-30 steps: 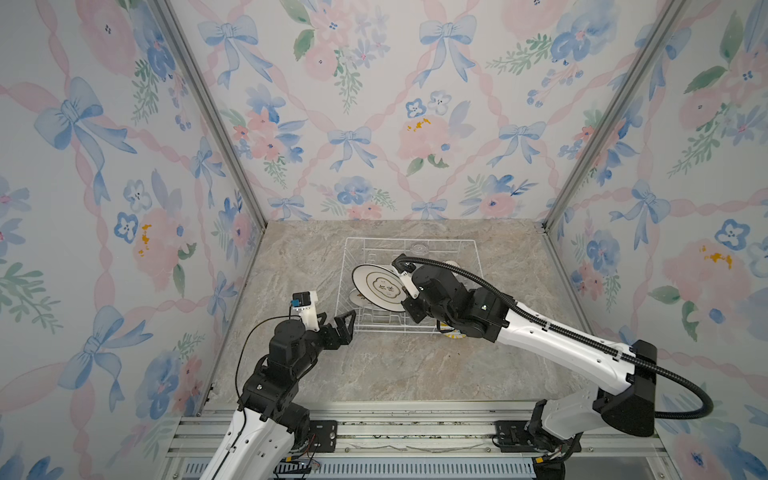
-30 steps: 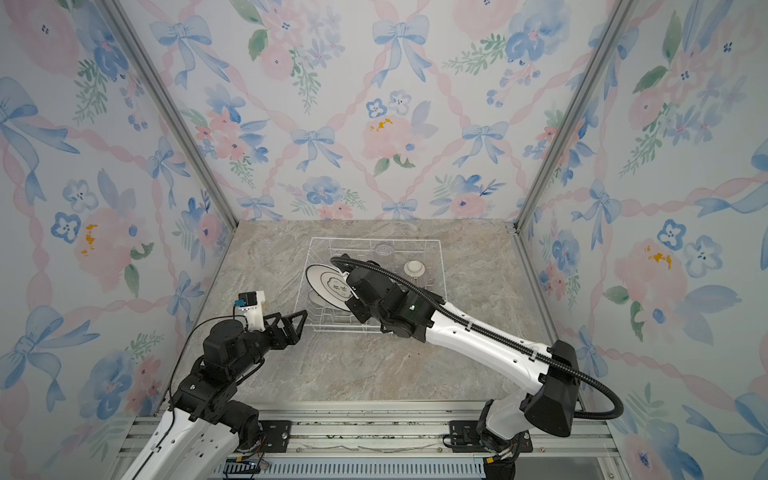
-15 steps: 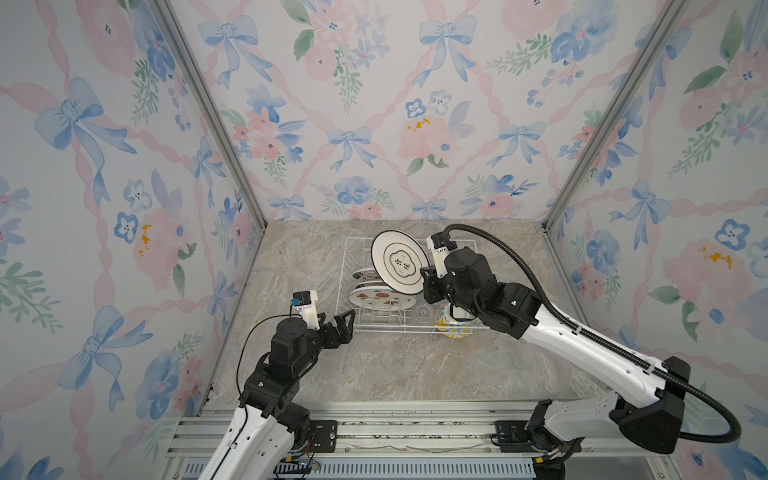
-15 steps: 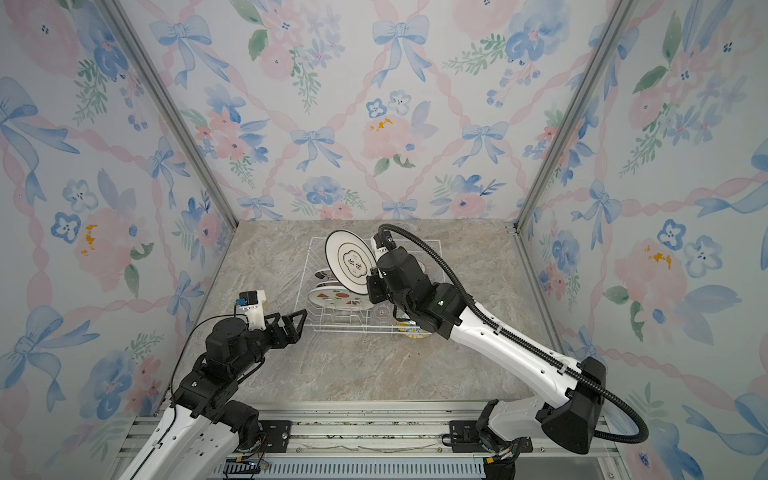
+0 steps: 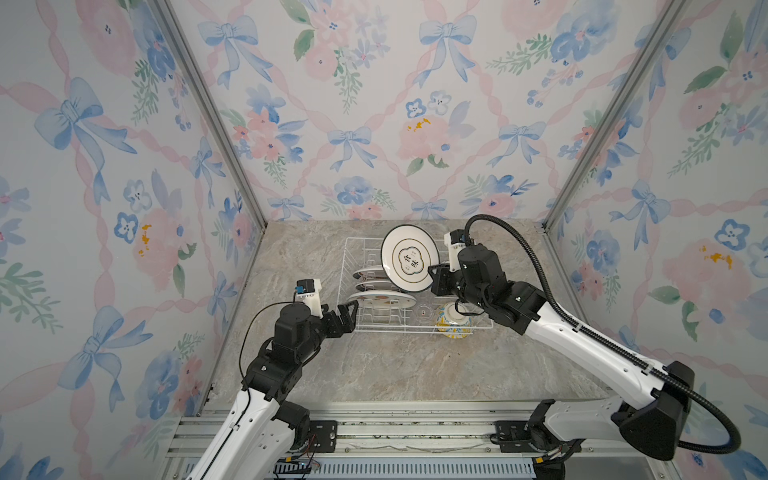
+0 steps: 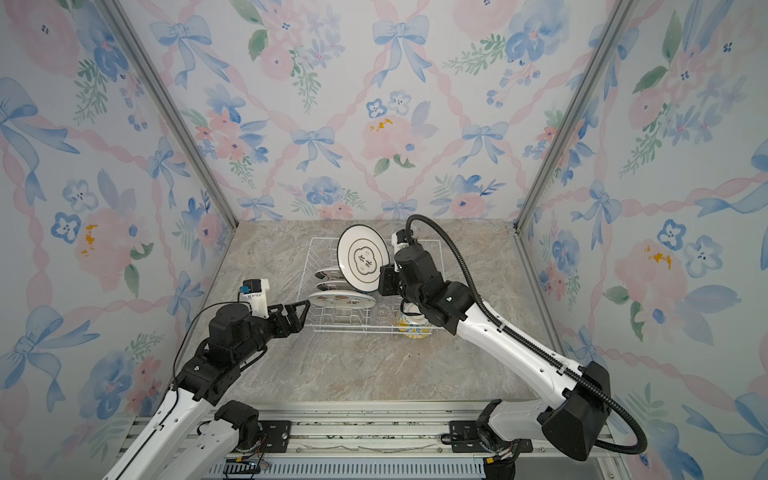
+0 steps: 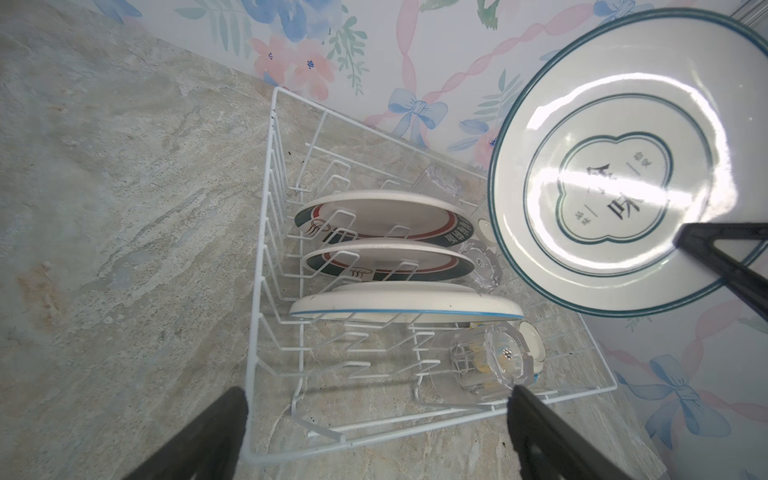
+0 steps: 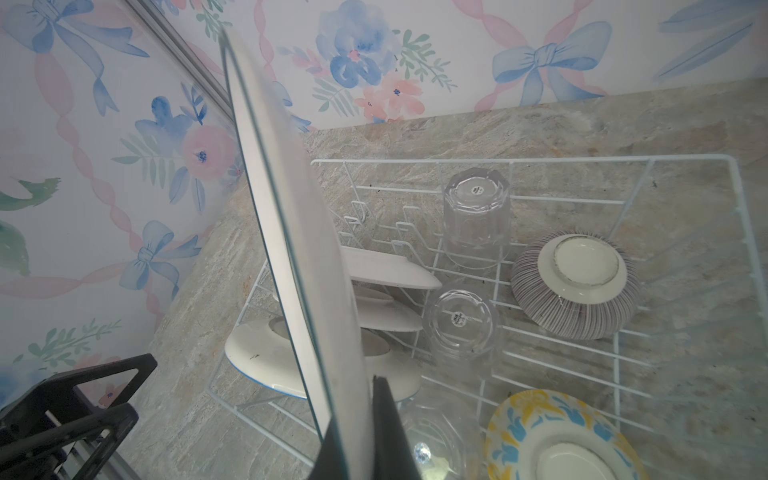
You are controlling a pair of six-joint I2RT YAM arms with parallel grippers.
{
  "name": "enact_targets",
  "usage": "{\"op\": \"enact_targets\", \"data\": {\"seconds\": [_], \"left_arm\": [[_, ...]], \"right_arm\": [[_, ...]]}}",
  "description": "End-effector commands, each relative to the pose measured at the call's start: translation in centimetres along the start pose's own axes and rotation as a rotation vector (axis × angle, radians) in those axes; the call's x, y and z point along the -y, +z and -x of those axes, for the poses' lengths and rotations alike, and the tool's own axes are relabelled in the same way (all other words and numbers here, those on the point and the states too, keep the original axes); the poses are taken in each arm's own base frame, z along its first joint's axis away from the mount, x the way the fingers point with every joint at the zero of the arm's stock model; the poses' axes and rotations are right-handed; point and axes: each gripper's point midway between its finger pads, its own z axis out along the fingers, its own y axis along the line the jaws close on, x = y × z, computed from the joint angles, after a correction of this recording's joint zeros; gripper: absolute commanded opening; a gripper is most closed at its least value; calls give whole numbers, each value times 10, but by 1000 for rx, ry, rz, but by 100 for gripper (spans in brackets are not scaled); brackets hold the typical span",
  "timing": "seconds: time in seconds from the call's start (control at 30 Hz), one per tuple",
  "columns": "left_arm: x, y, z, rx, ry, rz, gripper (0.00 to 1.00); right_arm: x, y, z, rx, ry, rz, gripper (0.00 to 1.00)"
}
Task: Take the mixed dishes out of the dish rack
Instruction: 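Lift the white text-printed plate up out of the rack with the right gripper, then reach the left gripper toward the plate held by the right gripper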
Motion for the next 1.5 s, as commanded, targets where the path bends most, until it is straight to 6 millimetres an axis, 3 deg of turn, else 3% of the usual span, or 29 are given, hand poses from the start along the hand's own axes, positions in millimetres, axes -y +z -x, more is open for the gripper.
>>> {"op": "enact_targets", "data": {"seconds": [0.0, 0.47, 0.67, 1.33, 1.37, 1.47], "left_arm": [[20, 0, 16, 24, -13, -74, 98], [57, 14, 46, 50, -82, -223, 98], [67, 18, 56, 56, -88, -257, 98], [90, 43, 65, 32, -191, -388, 98], [96, 41, 72, 42, -191, -406, 98], [102, 44, 77, 29, -189, -426, 88]], "right_arm": [[-18, -8, 25, 81, 73, 102, 0], [-27, -1, 21, 83, 250, 253, 0], [-43, 7, 15, 56, 312, 353, 0], [-75, 13, 0, -8, 319, 446, 0], [-76, 13, -1, -14, 324, 451, 0], [-79, 12, -1, -20, 335, 472, 0]]}}
